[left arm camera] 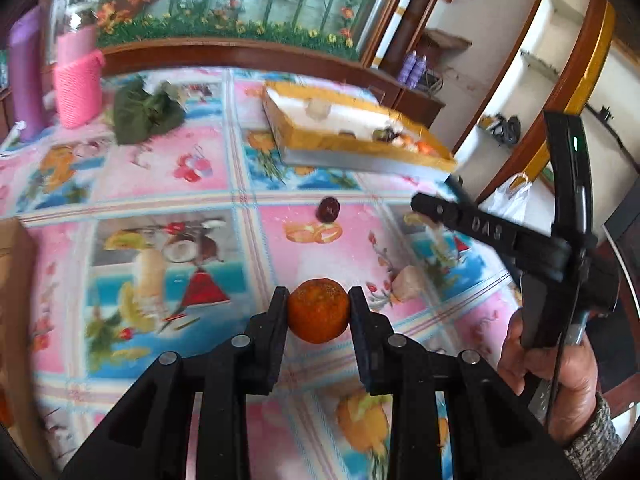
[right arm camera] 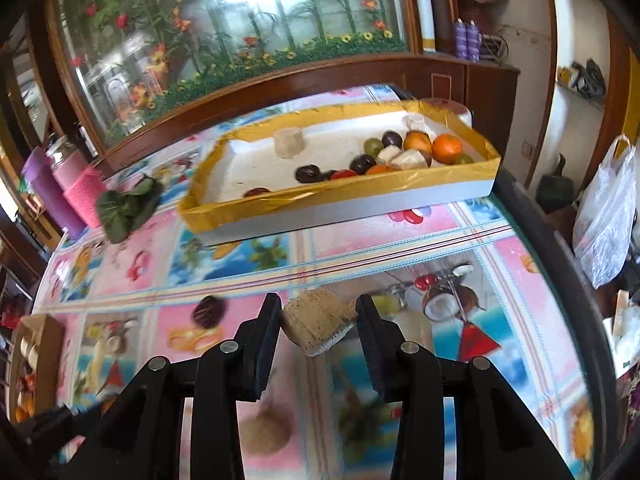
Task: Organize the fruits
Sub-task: 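Carry orange and beige cube into the cardboard box and open both tools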
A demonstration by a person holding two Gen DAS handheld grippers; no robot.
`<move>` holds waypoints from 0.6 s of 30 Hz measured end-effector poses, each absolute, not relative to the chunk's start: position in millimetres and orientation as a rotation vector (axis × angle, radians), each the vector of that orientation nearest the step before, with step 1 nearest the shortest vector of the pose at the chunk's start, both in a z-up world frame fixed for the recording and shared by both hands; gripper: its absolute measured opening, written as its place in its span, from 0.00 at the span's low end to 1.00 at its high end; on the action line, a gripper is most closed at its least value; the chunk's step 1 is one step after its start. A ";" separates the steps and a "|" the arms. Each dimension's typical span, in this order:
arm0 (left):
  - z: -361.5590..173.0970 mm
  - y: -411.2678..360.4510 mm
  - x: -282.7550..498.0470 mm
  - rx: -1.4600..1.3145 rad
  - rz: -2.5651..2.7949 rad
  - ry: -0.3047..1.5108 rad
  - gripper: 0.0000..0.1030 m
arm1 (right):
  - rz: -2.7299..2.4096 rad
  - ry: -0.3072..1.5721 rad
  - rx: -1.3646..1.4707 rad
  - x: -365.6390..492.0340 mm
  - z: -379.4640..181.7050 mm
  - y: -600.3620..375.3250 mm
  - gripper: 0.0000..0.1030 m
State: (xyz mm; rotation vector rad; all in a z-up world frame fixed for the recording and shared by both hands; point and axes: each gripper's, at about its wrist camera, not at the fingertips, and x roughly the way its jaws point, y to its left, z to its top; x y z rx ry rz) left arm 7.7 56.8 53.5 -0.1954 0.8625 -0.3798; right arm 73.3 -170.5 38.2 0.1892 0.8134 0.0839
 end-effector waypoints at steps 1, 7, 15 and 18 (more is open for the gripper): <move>61.4 66.1 -1.8 -0.213 -0.379 0.845 0.28 | 0.094 0.802 0.169 61.5 46.4 -165.7 0.40; 87.7 143.0 -63.6 -0.291 -0.280 0.793 0.28 | 0.204 0.786 0.136 6.7 66.8 -121.0 0.40; 88.1 274.7 -150.5 -0.280 0.075 0.768 0.28 | 0.463 0.759 0.068 -53.6 84.8 -2.4 0.41; 75.7 314.0 -169.6 -0.289 0.191 0.790 0.28 | 0.565 0.760 0.025 -73.6 88.1 47.3 0.41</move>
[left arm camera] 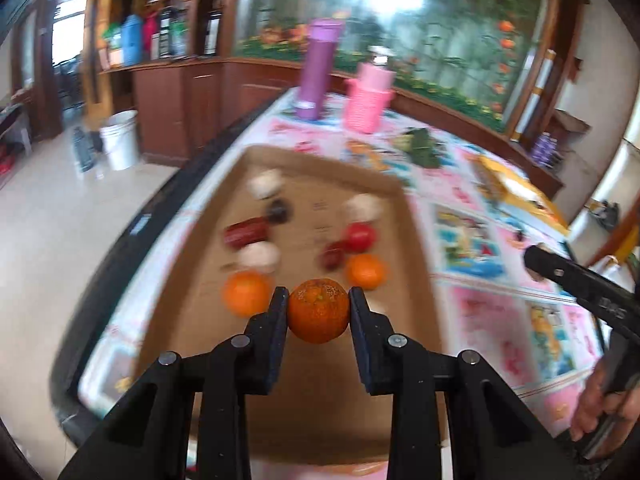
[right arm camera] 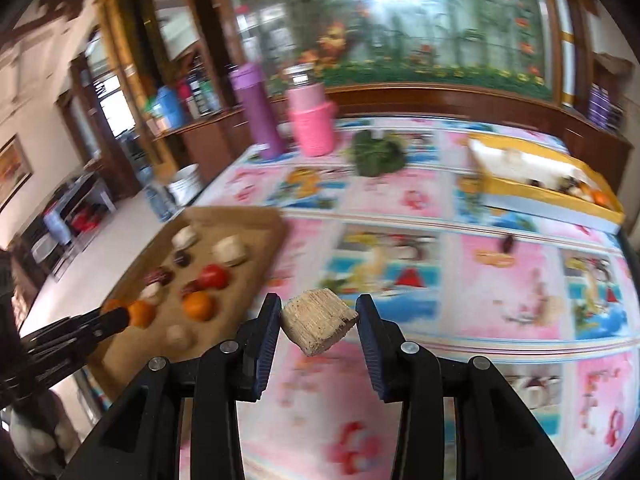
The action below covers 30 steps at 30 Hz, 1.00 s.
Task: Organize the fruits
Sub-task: 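Carry orange and beige cube into the cardboard box and open both tools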
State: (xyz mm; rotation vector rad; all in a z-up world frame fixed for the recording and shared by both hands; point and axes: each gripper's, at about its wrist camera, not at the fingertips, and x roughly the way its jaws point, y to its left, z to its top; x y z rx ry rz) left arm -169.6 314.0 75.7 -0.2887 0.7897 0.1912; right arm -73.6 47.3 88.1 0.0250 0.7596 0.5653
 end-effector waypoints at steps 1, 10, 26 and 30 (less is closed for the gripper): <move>70.4 324.0 -173.6 -0.290 0.224 0.801 0.28 | 0.596 0.762 0.010 -80.1 87.7 63.3 0.41; 43.6 346.1 -184.1 -0.263 0.288 0.854 0.28 | 0.761 0.837 -0.134 -122.2 50.2 169.3 0.41; 44.7 344.4 -185.3 -0.274 0.329 0.829 0.50 | 0.749 0.871 -0.235 -125.3 17.8 197.6 0.42; 54.4 340.1 -190.0 -0.257 0.338 0.804 0.58 | 0.757 0.868 -0.231 -127.3 19.0 197.0 0.44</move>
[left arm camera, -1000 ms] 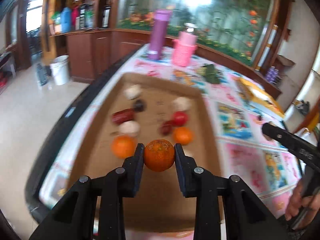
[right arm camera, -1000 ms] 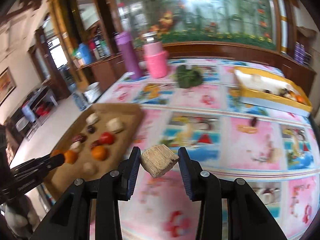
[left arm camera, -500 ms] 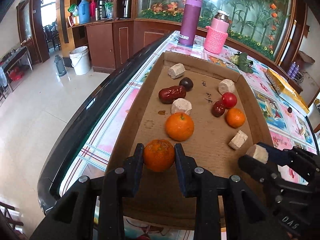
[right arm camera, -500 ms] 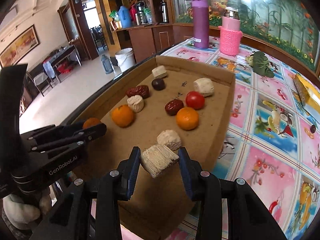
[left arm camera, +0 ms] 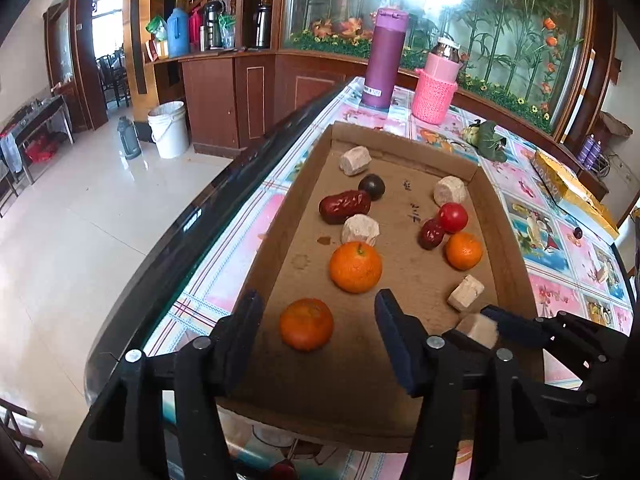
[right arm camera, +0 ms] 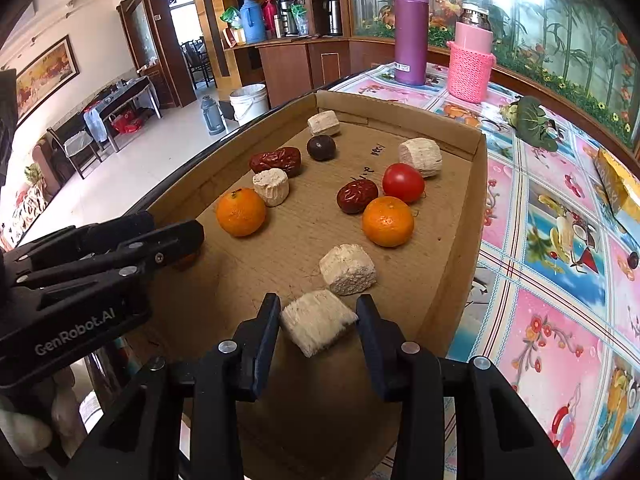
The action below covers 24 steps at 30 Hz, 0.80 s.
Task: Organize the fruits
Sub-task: 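Carry orange and beige cube into the cardboard box and open both tools, then move both open tools from the box back toward the table items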
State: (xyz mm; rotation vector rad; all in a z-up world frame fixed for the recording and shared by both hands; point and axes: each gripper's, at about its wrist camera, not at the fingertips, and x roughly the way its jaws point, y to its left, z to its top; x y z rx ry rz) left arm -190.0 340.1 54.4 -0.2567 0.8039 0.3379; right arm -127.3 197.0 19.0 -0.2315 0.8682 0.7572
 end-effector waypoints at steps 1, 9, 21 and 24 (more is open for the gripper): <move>56.9 339.3 -191.4 -0.256 0.341 0.796 0.59 | 0.764 0.865 -0.224 -128.2 20.5 195.4 0.48; 67.3 334.3 -197.4 -0.250 0.338 0.776 0.61 | 0.757 0.801 -0.182 -140.4 39.4 178.9 0.58; 74.5 319.7 -200.1 -0.229 0.321 0.767 0.64 | 0.694 0.801 -0.060 -145.7 46.0 137.1 0.64; 76.6 314.2 -201.5 -0.220 0.316 0.760 0.68 | 0.675 0.810 -0.026 -142.6 44.3 126.8 0.65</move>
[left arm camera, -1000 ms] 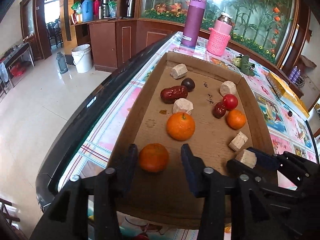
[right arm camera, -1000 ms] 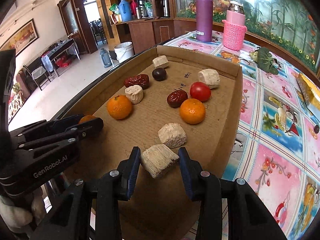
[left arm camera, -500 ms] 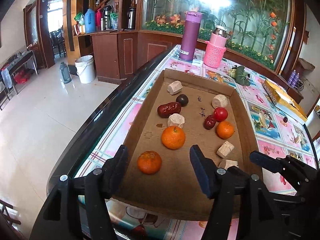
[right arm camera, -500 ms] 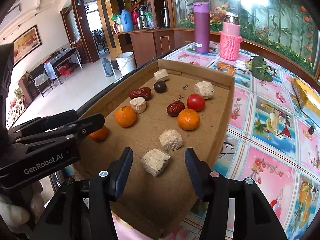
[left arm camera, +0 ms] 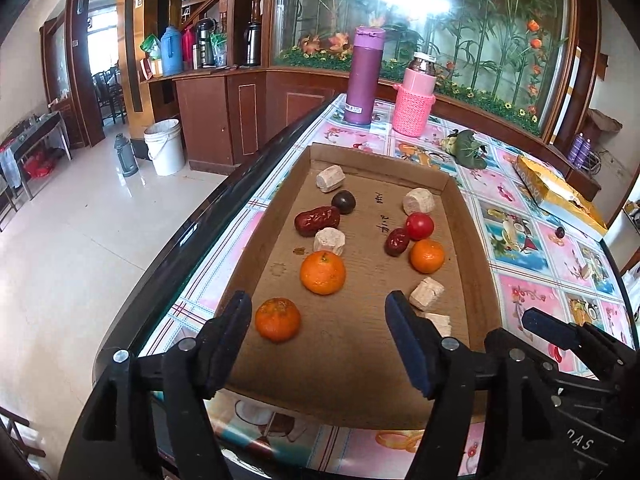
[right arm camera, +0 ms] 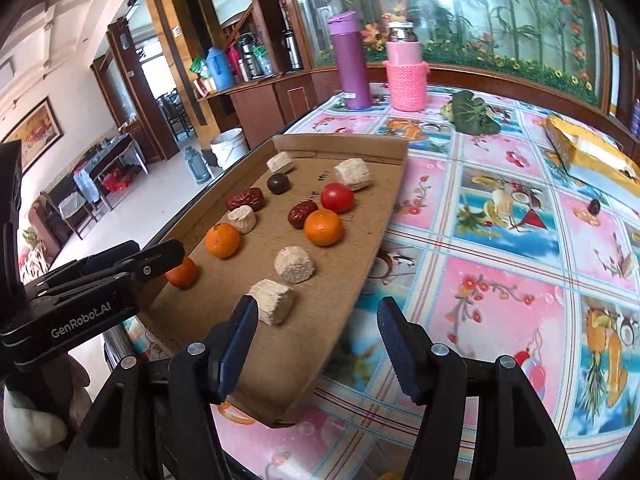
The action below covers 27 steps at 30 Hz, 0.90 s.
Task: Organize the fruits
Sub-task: 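Move both open tools from the box back toward the table items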
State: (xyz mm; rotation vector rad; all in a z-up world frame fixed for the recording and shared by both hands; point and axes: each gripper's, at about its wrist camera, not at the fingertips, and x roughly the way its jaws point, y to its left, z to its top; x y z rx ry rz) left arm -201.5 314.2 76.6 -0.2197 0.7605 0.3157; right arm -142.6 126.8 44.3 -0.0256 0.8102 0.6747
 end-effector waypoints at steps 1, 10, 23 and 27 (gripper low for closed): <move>77.2 313.0 -201.7 -0.218 0.314 0.759 0.68 | 0.670 0.815 -0.015 -141.9 43.5 124.1 0.65; 79.9 299.6 -200.4 -0.195 0.293 0.757 0.71 | 0.647 0.829 0.018 -143.5 39.7 110.4 0.66; 83.5 286.5 -202.6 -0.177 0.274 0.757 0.73 | 0.629 0.824 0.028 -147.9 42.4 99.6 0.70; 84.7 282.2 -202.7 -0.170 0.269 0.757 0.73 | 0.628 0.819 0.028 -150.1 43.0 97.3 0.70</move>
